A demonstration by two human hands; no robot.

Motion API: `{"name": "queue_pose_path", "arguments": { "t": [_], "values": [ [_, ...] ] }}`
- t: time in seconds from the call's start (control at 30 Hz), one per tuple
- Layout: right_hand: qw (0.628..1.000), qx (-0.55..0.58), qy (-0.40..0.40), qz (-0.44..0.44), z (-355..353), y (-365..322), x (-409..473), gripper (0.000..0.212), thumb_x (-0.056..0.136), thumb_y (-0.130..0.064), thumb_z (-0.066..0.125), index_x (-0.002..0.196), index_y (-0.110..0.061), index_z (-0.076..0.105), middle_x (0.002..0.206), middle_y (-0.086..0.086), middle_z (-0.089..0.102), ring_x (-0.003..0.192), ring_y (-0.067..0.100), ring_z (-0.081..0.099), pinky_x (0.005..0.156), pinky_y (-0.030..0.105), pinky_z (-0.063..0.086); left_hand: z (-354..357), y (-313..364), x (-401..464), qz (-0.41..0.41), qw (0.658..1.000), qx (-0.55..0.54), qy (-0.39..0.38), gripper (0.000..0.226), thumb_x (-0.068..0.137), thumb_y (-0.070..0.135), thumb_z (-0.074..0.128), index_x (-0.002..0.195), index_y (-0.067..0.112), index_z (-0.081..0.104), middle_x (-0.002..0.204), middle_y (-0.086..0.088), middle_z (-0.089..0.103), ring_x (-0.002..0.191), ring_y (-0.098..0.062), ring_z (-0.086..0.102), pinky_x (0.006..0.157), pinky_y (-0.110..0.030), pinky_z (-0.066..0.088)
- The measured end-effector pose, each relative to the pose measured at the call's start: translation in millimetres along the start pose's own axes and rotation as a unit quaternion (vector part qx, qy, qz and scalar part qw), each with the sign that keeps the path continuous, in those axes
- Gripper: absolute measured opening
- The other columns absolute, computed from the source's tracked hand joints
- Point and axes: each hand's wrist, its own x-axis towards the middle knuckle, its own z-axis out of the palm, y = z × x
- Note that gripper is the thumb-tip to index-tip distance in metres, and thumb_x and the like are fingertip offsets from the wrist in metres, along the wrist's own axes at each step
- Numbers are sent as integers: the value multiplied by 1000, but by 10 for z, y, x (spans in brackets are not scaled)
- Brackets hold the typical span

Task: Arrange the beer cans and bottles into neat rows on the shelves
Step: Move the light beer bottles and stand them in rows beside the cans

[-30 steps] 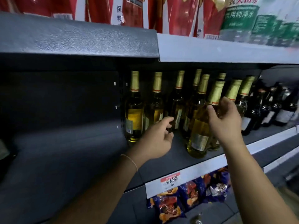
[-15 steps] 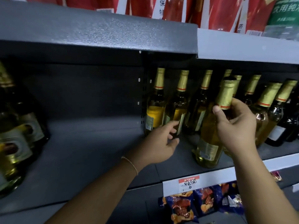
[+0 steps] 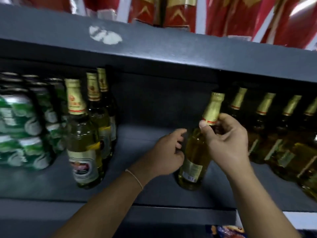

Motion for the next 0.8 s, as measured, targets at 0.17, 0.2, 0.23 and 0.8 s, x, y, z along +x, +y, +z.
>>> {"name": "queue_pose_path", "arguments": {
  "t": [0.17, 0.2, 0.23, 0.8],
  "values": [
    [1000, 13, -9, 19, 660, -177, -11, 23, 84, -34, 75, 100, -19, 68, 76, -2, 71, 74, 14, 69, 73, 46, 59, -419, -304, -197, -21, 998, -17, 51, 64, 81, 12, 54, 141, 23, 38, 116, 6, 60, 104, -10, 60, 93, -40, 53],
    [1000, 15, -8, 20, 776, -213, -10, 24, 83, -34, 75, 101, -19, 69, 74, -1, 71, 73, 14, 70, 74, 46, 60, -480, -350, -230, -25, 998, -18, 63, 65, 79, 15, 55, 141, 26, 37, 117, 7, 60, 104, -10, 59, 93, -40, 53],
    [1000, 16, -8, 20, 886, -248, -4, 23, 83, -35, 76, 100, -20, 69, 72, 0, 71, 72, 15, 70, 73, 46, 60, -531, -405, -254, -30, 997, -17, 75, 66, 76, 21, 54, 139, 30, 37, 118, 6, 59, 105, -11, 59, 93, -41, 52],
    [999, 4, 18, 47, 1768, -341, 211, 31, 74, -39, 82, 92, -29, 59, 81, -8, 70, 79, 12, 68, 80, 41, 57, -563, -886, -283, -134, 982, -13, 136, 95, 90, 29, 59, 154, 23, -11, 159, -1, 13, 146, -21, 19, 114, -26, 17]
  ]
}}
